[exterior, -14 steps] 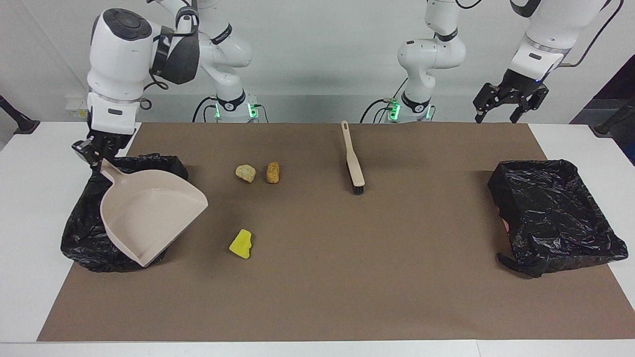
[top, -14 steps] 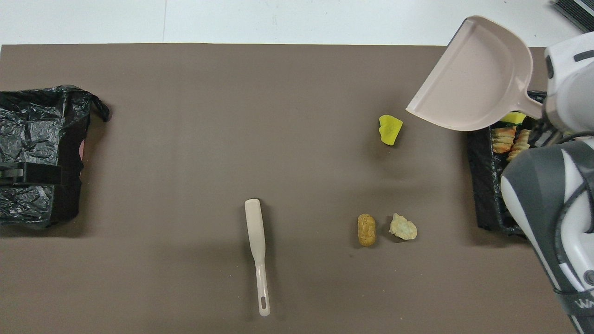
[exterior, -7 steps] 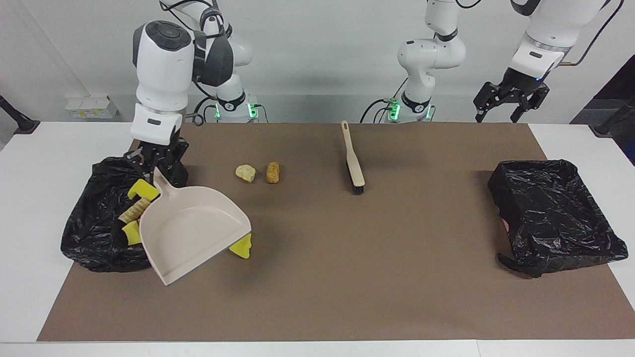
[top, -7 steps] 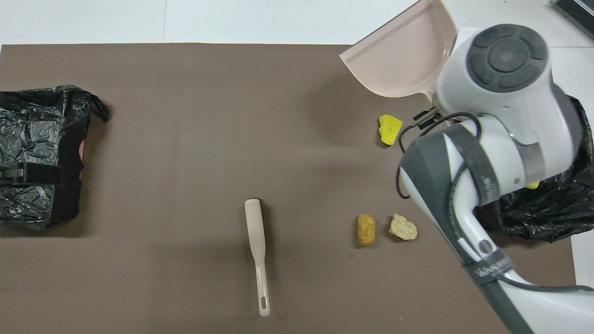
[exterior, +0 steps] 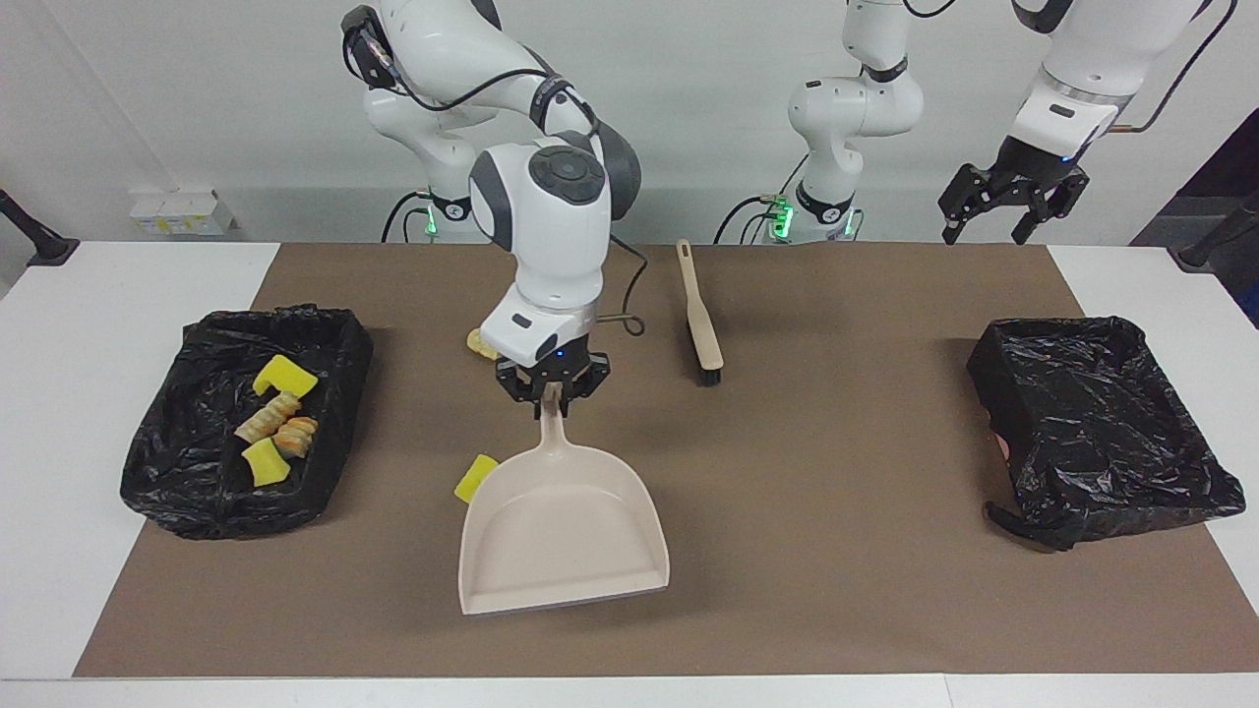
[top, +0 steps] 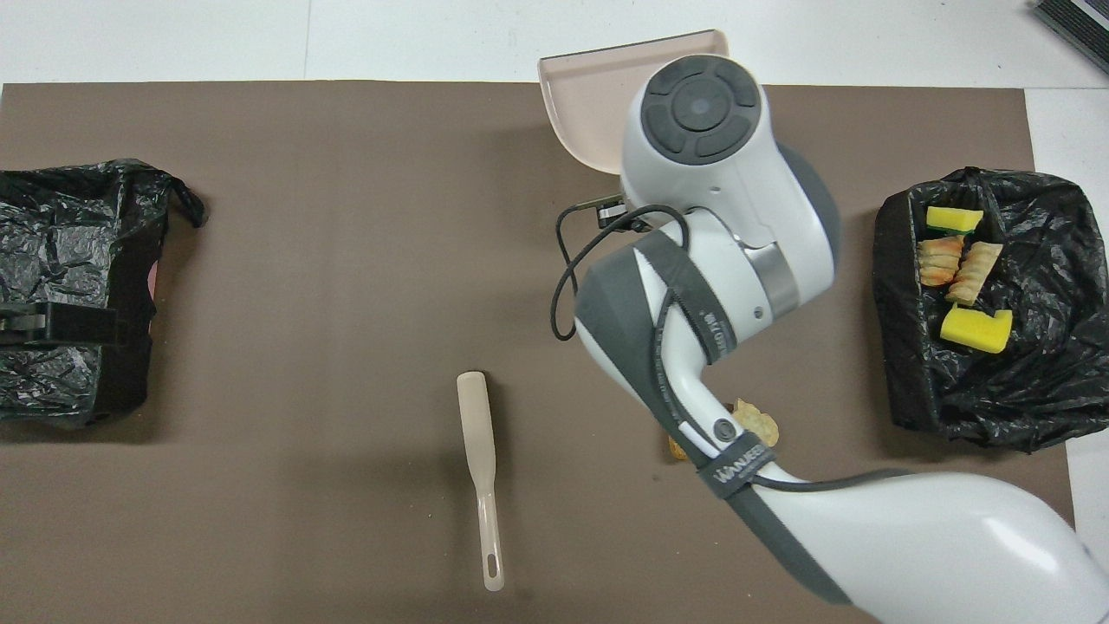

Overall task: Sweep and dump trash in bin
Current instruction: 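Bring the empty dustpan back to the table center with the right gripper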

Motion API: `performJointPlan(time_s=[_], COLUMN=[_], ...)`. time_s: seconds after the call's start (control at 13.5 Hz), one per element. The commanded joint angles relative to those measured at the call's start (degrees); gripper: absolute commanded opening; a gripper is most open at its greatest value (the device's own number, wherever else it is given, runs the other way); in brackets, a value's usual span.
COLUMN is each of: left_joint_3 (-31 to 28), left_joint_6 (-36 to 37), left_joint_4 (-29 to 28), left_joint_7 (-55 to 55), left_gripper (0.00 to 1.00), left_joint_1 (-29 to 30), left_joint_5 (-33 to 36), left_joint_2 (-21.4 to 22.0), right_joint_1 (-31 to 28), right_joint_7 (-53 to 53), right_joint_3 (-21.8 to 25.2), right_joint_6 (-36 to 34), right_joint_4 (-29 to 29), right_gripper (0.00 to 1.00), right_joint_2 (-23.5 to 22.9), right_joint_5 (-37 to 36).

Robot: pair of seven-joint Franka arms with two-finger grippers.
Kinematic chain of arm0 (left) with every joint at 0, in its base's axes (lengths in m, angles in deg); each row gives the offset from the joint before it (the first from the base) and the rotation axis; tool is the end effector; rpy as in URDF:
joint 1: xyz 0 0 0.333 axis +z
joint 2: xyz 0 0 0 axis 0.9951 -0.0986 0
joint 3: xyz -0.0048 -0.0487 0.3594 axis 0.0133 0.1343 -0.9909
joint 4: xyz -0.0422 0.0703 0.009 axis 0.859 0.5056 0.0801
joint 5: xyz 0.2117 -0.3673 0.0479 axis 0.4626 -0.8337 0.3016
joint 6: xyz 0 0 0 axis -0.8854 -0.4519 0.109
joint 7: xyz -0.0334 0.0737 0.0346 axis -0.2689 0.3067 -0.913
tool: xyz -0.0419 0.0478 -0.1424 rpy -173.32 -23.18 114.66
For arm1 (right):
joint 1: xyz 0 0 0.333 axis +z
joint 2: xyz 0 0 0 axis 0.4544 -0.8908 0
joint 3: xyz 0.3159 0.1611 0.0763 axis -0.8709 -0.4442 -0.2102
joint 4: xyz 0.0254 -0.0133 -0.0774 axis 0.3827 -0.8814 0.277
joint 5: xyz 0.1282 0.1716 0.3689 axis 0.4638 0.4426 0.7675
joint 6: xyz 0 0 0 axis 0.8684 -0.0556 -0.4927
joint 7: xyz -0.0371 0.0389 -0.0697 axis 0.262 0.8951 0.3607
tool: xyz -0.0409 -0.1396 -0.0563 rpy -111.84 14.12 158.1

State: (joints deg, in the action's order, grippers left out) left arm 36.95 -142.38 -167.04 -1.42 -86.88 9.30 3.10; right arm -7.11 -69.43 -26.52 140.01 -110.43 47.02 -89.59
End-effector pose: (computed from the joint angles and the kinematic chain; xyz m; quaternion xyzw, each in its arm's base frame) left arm 0.5270 -0.0345 0.6363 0.9994 -0.0116 0.0279 0.0185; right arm 0.7019 0.3335 0.4563 0.9963 0.0414 0.0508 0.0556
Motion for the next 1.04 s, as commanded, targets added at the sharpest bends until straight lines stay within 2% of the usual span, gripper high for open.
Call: performJointPlan(time_s=[0.0,0.22,0.52,0.96], left_joint_3=[0.4,0.4,0.4,0.4], left_joint_6=[-0.3,-0.2,-0.4,-0.3], left_joint_4=[-0.3,-0.5,-0.5,-0.9], left_joint_7=[1.6,1.7,2.1,2.4], left_gripper=[1.00,1.00,1.00,1.00], left_joint_1=[1.0,1.4,1.7,1.8], left_joint_5=[0.7,0.7,0.7,0.7], left_joint_2=[0.0,0.0,0.0,0.0], right_joint_1=[4.3,8.5,10.9,12.6], right_joint_7=[-8.9,-16.4,-16.5,-16.6], right_joint_3=[0.0,0.0,-1.9,-1.8], right_joint_6=[-1.5,-0.3,-1.2,1.4], right_joint_4=[7.4,9.8,9.5,9.4], right_gripper=[0.00,0.00,0.00,0.00], right_joint_2=[-6.6,-10.8,-10.9,-14.1], right_joint_5=[2.8,3.7,8.9,8.7])
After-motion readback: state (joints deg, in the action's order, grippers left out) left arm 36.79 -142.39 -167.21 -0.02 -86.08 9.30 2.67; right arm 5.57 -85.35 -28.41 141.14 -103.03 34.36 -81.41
